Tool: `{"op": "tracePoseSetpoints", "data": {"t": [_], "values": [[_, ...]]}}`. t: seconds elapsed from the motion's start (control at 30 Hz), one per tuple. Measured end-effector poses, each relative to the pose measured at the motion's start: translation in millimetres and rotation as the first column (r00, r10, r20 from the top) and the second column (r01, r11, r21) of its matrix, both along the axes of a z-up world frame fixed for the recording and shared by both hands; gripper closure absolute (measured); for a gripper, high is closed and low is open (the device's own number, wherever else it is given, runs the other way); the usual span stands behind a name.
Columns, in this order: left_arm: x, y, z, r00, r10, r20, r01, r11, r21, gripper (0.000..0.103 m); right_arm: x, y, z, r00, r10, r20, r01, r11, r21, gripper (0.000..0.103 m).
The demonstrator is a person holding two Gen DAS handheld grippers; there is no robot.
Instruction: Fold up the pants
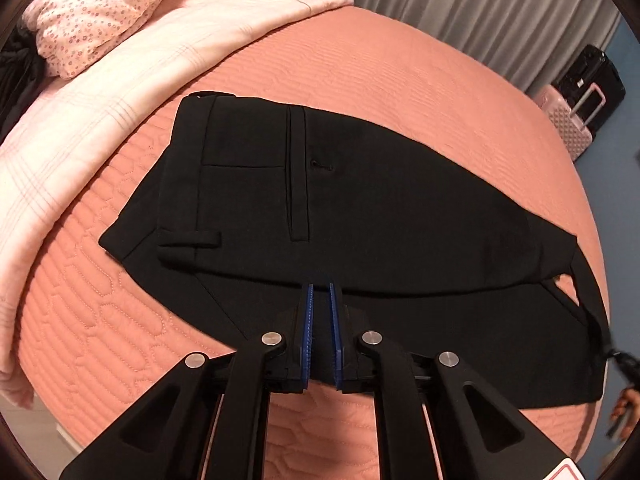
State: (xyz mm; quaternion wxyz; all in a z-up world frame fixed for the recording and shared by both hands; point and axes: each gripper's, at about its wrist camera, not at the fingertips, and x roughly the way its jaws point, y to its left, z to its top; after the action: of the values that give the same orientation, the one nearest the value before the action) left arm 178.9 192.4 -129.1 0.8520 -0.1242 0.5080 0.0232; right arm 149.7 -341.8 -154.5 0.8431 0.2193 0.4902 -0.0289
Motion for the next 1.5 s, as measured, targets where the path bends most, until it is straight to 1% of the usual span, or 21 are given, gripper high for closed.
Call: {"op": "tracePoseSetpoints", "data": {"t": [0.07,0.13,0.23,0.3,0.37,0.43,0.47,0.5,0.53,0.77,0.83,0.87,0.9,1.0,1.07,1.13,1.2,1.3,1.33,1.4,1.5], "values": [[-1.5,1.7,0.4,1.0,-0.017,-0.013,0.017,1.0,0.013,0.095,-23.3,-6.8,37.1,0.999,0.036,0.006,-0.035,0.995,-0.093,0.099],[-0.3,3.1,-6.1,0.999,-0.03,-0.04,0.031,0.999,0.031,0.095,-39.8,-18.3,50.5,0.998,0.046,-0.036,-0.052,0.982,-0.182,0.099],[0.7,4.2,-20.0,0.996,-0.033,-0.077,0.035,0.999,0.027,0.095,-51.7,-41.3,10.4,0.969,0.068,-0.238,-0.136,0.949,-0.284,0.096],[3.2,6.1,-28.8,0.996,-0.017,-0.083,0.017,1.0,-0.003,0.094,-53.4,-57.8,-18.2,0.937,-0.091,-0.336,-0.065,0.903,-0.424,0.09],[5.7,8.8,-35.7,0.995,0.024,-0.094,-0.026,0.999,-0.019,0.093,-54.8,-52.2,-11.3,0.948,-0.169,-0.268,0.006,0.854,-0.519,0.089],[12.4,16.1,-44.8,0.991,0.081,-0.11,-0.088,0.994,-0.066,0.088,-53.4,-28.8,6.8,0.978,-0.139,-0.158,0.043,0.868,-0.494,0.084],[16.2,19.0,-49.0,0.988,0.101,-0.117,-0.111,0.99,-0.091,0.088,-50.7,-14.7,13.1,0.985,-0.117,-0.123,0.04,0.864,-0.501,0.075],[21.6,22.7,-54.4,0.983,0.136,-0.122,-0.151,0.981,-0.125,0.088,-46.4,4.9,19.4,0.993,-0.075,-0.09,0.021,0.866,-0.5,0.057],[25.4,24.7,-57.5,0.981,0.155,-0.119,-0.172,0.974,-0.15,0.088,-42.0,24.3,24.5,0.998,-0.024,-0.063,-0.011,0.87,-0.494,0.055],[45.6,22.5,-67.4,0.966,0.232,-0.114,-0.25,0.95,-0.189,0.084,-26.2,93.2,31.9,0.99,0.143,0.008,-0.132,0.933,-0.336,0.055],[42.1,25.8,-64.3,0.958,0.255,-0.135,-0.281,0.93,-0.238,0.075,-19.9,116.6,31.0,0.986,0.167,0.017,-0.153,0.937,-0.313,0.055],[36.3,28.4,-61.8,0.952,0.269,-0.146,-0.301,0.908,-0.292,0.069,-17.7,126.6,31.2,0.982,0.186,0.021,-0.171,0.94,-0.295,0.055],[30.9,31.3,-61.2,0.951,0.274,-0.141,-0.307,0.891,-0.335,0.052,-17.2,130.4,30.1,0.981,0.194,0.025,-0.178,0.94,-0.292,0.055],[24.4,31.8,-63.0,0.948,0.282,-0.149,-0.318,0.861,-0.397,0.05,-17.5,145.9,26.9,0.976,0.215,0.028,-0.2,0.941,-0.273,0.054],[29.9,31.3,-71.5,0.94,0.29,-0.181,-0.339,0.852,-0.4,0.05,-13.9,154.9,23.7,0.974,0.225,0.024,-0.212,0.943,-0.258,0.054],[37.2,28.9,-71.0,0.939,0.297,-0.174,-0.342,0.861,-0.377,0.05,-14.6,161.4,26.4,0.974,0.226,0.028,-0.212,0.945,-0.248,0.054],[42.8,20.8,-66.9,0.947,0.288,-0.14,-0.318,0.891,-0.323,0.053,-15.7,166.8,27.3,0.973,0.23,0.035,-0.215,0.947,-0.239,0.054],[51.8,12.5,-66.6,0.955,0.266,-0.133,-0.287,0.942,-0.173,0.088,-17.3,170.3,29.7,0.975,0.219,0.04,-0.204,0.95,-0.238,0.054],[51.0,11.8,-65.3,0.965,0.234,-0.121,-0.251,0.955,-0.157,0.093,-18.6,170.1,30.6,0.975,0.217,0.04,-0.202,0.95,-0.239,0.054],[43.5,10.8,-59.0,0.985,0.139,-0.106,-0.153,0.979,-0.135,0.096,-21.8,168.7,33.8,0.977,0.209,0.038,-0.192,0.944,-0.269,0.054],[23.6,14.5,-44.6,0.994,0.018,-0.106,-0.032,0.992,-0.126,0.097,-27.8,161.2,33.0,0.981,0.193,0.019,-0.178,0.937,-0.301,0.054]]}}
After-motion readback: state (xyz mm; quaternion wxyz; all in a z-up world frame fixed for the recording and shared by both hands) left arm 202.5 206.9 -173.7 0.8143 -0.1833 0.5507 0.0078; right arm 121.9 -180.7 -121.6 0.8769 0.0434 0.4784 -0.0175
